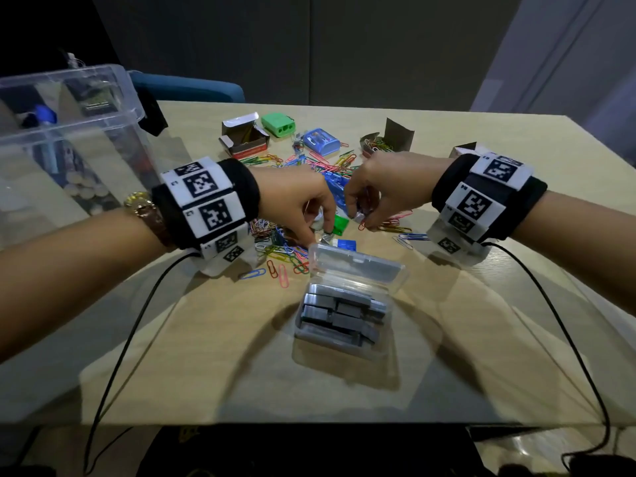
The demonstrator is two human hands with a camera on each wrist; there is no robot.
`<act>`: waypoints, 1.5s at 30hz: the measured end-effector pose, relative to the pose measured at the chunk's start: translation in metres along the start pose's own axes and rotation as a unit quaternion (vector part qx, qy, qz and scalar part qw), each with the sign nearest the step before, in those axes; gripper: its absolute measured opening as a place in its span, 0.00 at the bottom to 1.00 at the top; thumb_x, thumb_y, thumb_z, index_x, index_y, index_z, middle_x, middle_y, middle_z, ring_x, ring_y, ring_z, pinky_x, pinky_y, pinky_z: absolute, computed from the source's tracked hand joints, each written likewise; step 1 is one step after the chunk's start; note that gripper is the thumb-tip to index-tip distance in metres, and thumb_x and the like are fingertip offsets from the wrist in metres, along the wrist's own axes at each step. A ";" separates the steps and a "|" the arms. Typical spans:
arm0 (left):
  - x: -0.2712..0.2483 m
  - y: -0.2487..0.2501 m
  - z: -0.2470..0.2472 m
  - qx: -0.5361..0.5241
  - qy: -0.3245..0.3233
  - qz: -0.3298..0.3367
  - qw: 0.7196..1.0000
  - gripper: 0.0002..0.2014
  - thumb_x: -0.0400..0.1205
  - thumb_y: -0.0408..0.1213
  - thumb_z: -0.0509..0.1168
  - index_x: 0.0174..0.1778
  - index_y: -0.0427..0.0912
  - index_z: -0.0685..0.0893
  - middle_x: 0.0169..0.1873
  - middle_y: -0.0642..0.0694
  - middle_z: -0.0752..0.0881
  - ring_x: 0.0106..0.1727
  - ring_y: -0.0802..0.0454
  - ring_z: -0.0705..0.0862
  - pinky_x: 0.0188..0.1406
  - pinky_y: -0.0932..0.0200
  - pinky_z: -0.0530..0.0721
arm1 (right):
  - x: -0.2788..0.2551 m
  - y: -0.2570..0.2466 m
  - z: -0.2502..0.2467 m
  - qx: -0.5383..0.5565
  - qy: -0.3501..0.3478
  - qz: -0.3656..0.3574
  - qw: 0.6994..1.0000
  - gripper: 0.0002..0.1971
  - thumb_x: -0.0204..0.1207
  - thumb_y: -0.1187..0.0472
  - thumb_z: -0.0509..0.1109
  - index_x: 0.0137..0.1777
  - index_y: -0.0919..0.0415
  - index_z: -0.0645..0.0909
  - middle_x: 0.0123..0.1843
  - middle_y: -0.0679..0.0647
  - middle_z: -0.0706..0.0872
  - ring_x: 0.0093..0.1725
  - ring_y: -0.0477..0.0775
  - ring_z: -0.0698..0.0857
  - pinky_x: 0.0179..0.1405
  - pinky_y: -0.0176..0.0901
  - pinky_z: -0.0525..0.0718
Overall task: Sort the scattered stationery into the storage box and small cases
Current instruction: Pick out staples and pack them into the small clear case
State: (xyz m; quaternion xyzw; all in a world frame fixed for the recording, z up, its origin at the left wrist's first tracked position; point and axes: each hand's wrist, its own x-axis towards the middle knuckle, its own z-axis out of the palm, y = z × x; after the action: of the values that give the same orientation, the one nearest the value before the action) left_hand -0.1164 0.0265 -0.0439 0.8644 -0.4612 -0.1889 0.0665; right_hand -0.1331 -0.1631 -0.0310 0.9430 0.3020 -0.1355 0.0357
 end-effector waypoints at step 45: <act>-0.040 -0.042 -0.016 -0.377 0.238 -0.173 0.878 0.13 0.73 0.42 0.76 0.43 0.35 0.90 0.33 0.46 0.91 0.32 0.57 0.88 0.25 0.65 0.85 | 0.034 -0.026 -0.045 0.402 0.163 0.030 0.900 0.10 0.67 0.56 0.80 0.44 0.61 0.89 0.39 0.55 0.92 0.39 0.45 0.89 0.37 0.35 0.85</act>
State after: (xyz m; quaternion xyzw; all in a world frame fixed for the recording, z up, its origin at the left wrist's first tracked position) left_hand -0.0979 0.0818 -0.0304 0.8586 -0.1687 -0.1455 0.4618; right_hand -0.1110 -0.1163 0.0036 0.8946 0.1949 -0.0890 -0.3922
